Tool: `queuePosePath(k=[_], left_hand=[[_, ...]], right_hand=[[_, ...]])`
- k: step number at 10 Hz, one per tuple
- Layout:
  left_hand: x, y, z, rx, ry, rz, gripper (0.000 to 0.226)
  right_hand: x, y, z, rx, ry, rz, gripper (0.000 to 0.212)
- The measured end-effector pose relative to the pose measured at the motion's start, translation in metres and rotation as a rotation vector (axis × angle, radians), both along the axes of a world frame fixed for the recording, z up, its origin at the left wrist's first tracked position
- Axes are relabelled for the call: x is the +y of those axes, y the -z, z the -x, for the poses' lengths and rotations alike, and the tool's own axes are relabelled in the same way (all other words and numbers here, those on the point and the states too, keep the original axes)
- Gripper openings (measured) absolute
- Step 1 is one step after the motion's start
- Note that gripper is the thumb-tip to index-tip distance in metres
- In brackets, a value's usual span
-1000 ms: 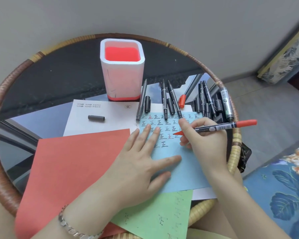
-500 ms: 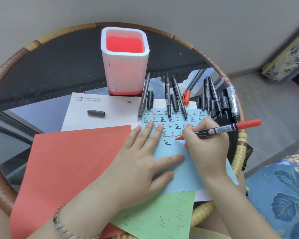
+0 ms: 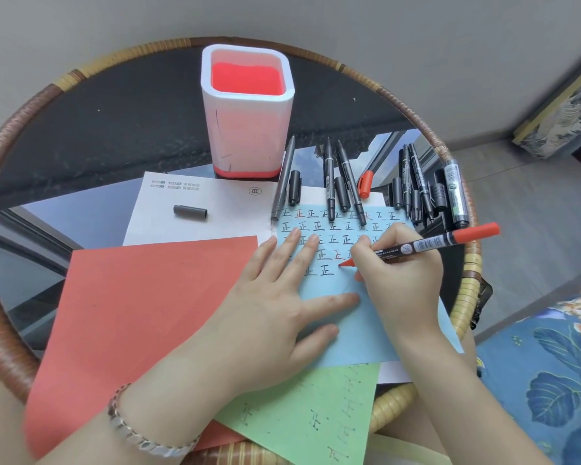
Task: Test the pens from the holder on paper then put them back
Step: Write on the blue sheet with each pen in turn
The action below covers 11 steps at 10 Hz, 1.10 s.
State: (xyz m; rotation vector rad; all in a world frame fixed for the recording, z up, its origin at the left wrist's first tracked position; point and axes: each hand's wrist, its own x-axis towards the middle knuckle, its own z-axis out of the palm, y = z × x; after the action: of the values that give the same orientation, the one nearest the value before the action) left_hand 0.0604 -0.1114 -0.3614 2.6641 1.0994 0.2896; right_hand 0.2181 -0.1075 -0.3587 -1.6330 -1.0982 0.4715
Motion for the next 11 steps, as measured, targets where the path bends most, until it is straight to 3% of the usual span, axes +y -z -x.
queuePosePath(k=[3,5,7,11], left_hand=[[0.0005,0.0008,0.0001,-0.001,-0.002,0.000,0.039],[0.0005,0.0007,0.0000,0.003,0.000,-0.004,0.039],[0.0000,0.0007,-0.0003,0.006,0.000,-0.004,0.039],[0.0000,-0.0003,0.0003,0.011,-0.001,-0.007,0.039]], right_hand=[[-0.0011,-0.0034,-0.0001,-0.008,0.007,0.008,0.031],[-0.0008,0.0002,-0.0024,0.009,0.009,0.022,0.039],[-0.0002,-0.0013,-0.0014,0.040,0.021,0.009,0.031],[0.0001,0.0007,-0.0018,0.038,-0.023,0.014,0.038]])
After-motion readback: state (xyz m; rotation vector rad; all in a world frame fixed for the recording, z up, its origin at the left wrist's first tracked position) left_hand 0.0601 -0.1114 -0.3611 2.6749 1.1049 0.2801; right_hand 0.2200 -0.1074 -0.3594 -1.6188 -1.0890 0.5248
